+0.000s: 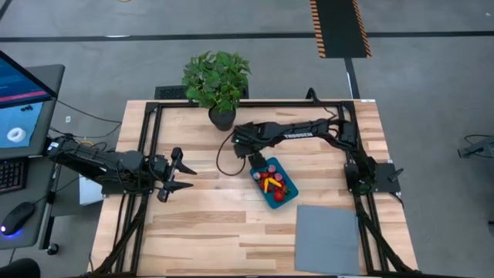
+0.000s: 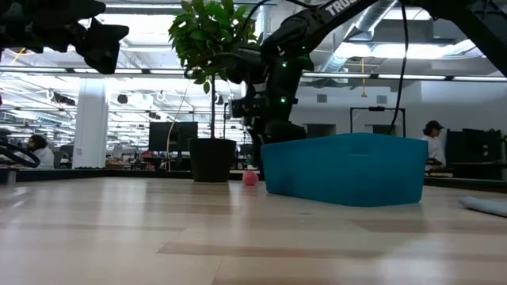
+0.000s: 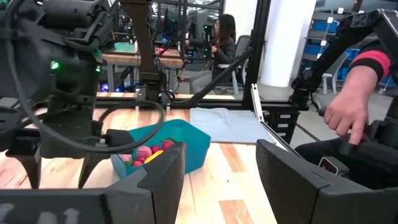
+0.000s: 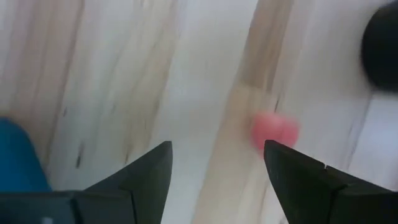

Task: Pick and placing Produce into tupperware
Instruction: Put the apricot into the blue bin

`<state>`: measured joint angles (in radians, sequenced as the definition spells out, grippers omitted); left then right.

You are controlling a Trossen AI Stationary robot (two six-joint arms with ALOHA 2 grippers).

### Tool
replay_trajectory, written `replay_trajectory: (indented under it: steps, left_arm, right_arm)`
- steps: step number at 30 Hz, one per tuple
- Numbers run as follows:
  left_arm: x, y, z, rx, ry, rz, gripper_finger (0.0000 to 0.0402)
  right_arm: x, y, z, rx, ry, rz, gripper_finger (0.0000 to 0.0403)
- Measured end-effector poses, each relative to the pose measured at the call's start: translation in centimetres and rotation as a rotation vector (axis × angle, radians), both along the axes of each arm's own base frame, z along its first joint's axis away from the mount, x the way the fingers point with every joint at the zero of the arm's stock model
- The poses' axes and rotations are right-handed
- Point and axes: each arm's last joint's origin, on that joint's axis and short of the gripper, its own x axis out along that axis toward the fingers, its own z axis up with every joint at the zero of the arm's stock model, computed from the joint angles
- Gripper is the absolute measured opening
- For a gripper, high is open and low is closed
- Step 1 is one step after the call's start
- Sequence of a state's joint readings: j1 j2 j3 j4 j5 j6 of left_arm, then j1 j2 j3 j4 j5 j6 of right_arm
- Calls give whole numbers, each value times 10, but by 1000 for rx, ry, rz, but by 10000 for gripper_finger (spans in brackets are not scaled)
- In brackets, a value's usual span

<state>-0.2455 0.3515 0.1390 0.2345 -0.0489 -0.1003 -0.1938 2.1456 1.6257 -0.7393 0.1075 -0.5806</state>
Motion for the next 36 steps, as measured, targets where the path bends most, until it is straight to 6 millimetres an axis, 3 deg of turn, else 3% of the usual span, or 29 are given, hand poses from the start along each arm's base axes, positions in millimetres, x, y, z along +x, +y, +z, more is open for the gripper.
replay_trajectory:
  steps: [4,11,26,31,36]
  left_arm:
    - [0,0,0,1,1,0,187]
    - [0,0,0,1,0,-11,187]
    - [0,0,0,3,-3,-9,187]
    - [0,0,0,10,-3,-9,187]
    - [0,0,0,26,-6,-8,187]
  right_arm:
    - [6,6,2,-70,-24,76,278]
    - [6,-1,1,-90,24,85,279]
    - [17,-18,26,-51,-44,75,279]
    - [14,-15,25,75,-36,50,279]
    - [20,-19,10,80,23,24,279]
